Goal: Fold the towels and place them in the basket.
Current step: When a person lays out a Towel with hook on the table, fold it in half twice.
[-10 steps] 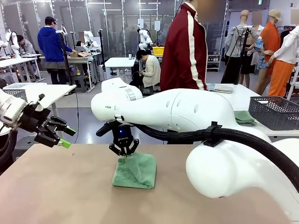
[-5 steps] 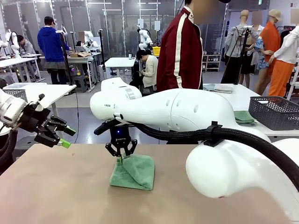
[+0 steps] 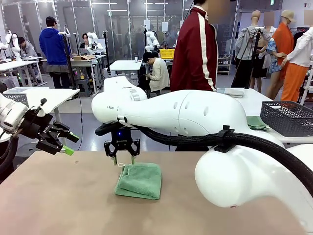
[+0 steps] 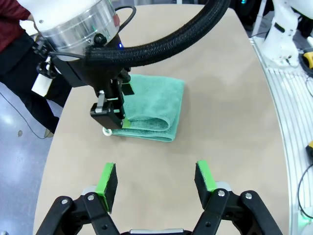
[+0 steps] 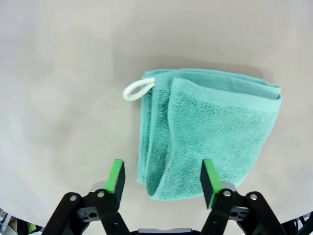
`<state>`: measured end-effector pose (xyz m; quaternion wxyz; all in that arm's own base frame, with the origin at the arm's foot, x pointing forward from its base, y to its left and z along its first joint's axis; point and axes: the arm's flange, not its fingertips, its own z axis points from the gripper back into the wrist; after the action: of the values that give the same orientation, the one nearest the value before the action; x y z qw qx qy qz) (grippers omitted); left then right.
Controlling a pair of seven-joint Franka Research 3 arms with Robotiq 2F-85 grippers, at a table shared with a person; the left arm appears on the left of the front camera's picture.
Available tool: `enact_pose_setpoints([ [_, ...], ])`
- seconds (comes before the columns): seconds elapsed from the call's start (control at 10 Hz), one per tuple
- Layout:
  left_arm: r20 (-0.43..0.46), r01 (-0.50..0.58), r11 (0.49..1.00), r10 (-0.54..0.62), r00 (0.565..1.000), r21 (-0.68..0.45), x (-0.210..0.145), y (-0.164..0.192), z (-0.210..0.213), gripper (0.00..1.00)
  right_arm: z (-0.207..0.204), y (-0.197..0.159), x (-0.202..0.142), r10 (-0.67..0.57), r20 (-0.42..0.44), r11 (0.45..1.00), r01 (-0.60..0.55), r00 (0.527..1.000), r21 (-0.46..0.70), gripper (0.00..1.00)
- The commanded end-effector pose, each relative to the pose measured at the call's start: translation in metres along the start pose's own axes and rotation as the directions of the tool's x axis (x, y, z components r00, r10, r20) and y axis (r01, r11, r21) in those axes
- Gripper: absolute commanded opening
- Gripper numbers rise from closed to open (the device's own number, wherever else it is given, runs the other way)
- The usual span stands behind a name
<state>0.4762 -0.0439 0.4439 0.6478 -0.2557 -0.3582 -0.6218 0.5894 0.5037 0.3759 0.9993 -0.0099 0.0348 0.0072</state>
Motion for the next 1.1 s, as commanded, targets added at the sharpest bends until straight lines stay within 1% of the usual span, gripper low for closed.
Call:
enact_pose_setpoints([
  [0.0, 0.004, 0.003, 1.000, -0.003, 1.000, 0.002, 0.001, -0.001, 0.001, 0.81, 0.015, -0.009, -0.036, -0.043, 0.028, 0.999, 0.043, 0.999, 0.018, 0.84],
  [0.1, 0.004, 0.003, 1.000, -0.003, 1.000, 0.002, 0.001, -0.001, 0.001, 0.81, 0.034, -0.015, -0.056, -0.048, 0.027, 0.999, 0.048, 0.998, 0.008, 0.84],
  [0.3, 0.004, 0.003, 1.000, -0.003, 1.000, 0.002, 0.001, -0.001, 0.001, 0.81, 0.070, -0.041, -0.111, -0.075, 0.048, 0.997, 0.075, 0.996, 0.017, 0.84],
  [0.4, 0.004, 0.003, 1.000, -0.003, 1.000, 0.002, 0.001, -0.001, 0.001, 0.81, 0.078, -0.060, -0.136, -0.110, 0.059, 0.994, 0.110, 0.992, 0.005, 0.84],
  [0.5, 0.004, 0.003, 1.000, -0.003, 1.000, 0.002, 0.001, -0.001, 0.001, 0.81, 0.080, -0.084, -0.158, -0.135, 0.059, 0.991, 0.134, 0.989, 0.022, 0.84],
  [0.6, 0.004, 0.003, 1.000, -0.003, 1.000, 0.002, 0.001, -0.001, 0.001, 0.81, 0.073, -0.102, -0.170, -0.117, 0.060, 0.993, 0.116, 0.991, 0.029, 0.84],
  [0.7, 0.004, 0.003, 1.000, -0.003, 1.000, 0.002, 0.001, -0.001, 0.001, 0.81, 0.059, -0.116, -0.175, -0.088, 0.076, 0.996, 0.086, 0.993, 0.028, 0.84],
  [0.8, 0.004, 0.003, 1.000, -0.003, 1.000, 0.002, 0.001, -0.001, 0.001, 0.81, 0.046, -0.127, -0.177, -0.056, 0.140, 0.998, 0.052, 0.989, 0.032, 0.84],
  [0.9, 0.004, 0.003, 1.000, -0.003, 1.000, 0.002, 0.001, -0.001, 0.001, 0.81, 0.032, -0.137, -0.172, -0.050, 0.213, 0.998, 0.039, 0.976, 0.051, 0.84],
  [1.0, 0.004, 0.003, 1.000, -0.003, 1.000, 0.002, 0.001, -0.001, 0.001, 0.81, 0.025, -0.147, -0.165, -0.049, 0.266, 0.997, 0.032, 0.963, 0.068, 0.84],
])
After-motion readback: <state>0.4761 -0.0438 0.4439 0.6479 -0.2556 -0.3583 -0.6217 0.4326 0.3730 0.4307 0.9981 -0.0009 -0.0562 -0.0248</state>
